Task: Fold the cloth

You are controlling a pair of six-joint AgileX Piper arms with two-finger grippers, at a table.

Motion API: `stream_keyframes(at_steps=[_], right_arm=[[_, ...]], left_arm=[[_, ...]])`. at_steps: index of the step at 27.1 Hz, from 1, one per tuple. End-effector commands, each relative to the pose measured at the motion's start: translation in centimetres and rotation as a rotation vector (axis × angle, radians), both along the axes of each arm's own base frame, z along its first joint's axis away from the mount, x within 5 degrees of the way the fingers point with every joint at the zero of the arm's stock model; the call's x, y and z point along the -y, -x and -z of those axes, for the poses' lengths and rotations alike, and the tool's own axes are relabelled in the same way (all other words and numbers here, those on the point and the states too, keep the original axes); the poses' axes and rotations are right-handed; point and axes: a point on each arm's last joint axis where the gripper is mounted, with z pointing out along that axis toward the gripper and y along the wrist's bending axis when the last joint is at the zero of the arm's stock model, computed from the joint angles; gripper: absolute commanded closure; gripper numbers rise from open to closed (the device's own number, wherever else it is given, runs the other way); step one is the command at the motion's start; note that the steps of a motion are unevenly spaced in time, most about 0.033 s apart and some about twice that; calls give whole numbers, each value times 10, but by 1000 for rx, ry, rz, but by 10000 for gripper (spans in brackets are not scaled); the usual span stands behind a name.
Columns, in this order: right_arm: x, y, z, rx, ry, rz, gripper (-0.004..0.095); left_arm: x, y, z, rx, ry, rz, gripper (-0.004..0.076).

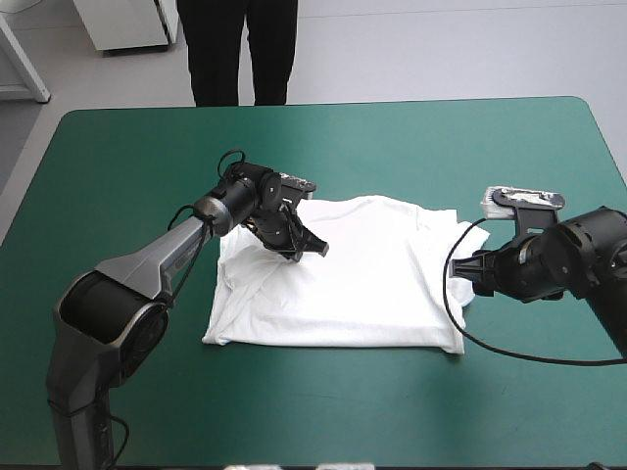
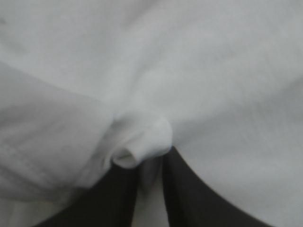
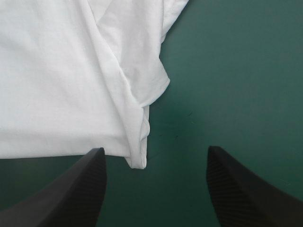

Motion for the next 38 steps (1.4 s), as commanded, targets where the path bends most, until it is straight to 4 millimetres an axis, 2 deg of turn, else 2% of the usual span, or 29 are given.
stream_keyframes(at_steps=[1, 2, 3, 5, 14, 17, 20, 27, 31, 32, 33, 34, 36, 37, 38], right_arm=[[2, 2, -13, 59, 0, 1, 331], [2, 2, -13, 61, -1, 0, 331], [2, 2, -13, 63, -2, 0, 331], [2, 2, -13, 63, -2, 0, 331], [6, -5, -13, 80, 42, 37, 331], [12, -12, -10, 70, 37, 78, 331], [22, -25, -4, 36, 33, 118, 331], [48, -69, 7, 11, -19, 151, 331], [49, -95, 5, 18, -8, 120, 331], [49, -111, 5, 20, -5, 113, 331], [48, -118, 6, 20, -4, 113, 331], [48, -133, 9, 7, 0, 106, 331], [47, -154, 21, -36, 10, 93, 331], [47, -159, 24, -41, 11, 93, 331], [47, -170, 35, -67, 13, 95, 331]], left_arm=[[2, 5, -32, 58, 48, 12, 321], [2, 6, -34, 62, 51, 10, 244], [1, 7, -38, 68, 55, 10, 206], [0, 10, -49, 91, 73, 2, 171], [-17, 39, -121, 243, 148, -4, 181], [-25, 47, -131, 243, 113, -18, 182], [-45, 47, -131, 209, 25, -73, 182], [-107, 45, -148, 203, -4, -239, 182], [-137, 54, -154, 216, -26, -314, 182], [-147, 62, -151, 204, -34, -340, 188], [-150, 66, -149, 196, -38, -347, 195], [-156, 74, -139, 163, -51, -358, 211], [-159, 84, -126, 122, -78, -356, 229], [-159, 86, -124, 115, -81, -355, 234], [-159, 86, -122, 106, -84, -355, 246]])
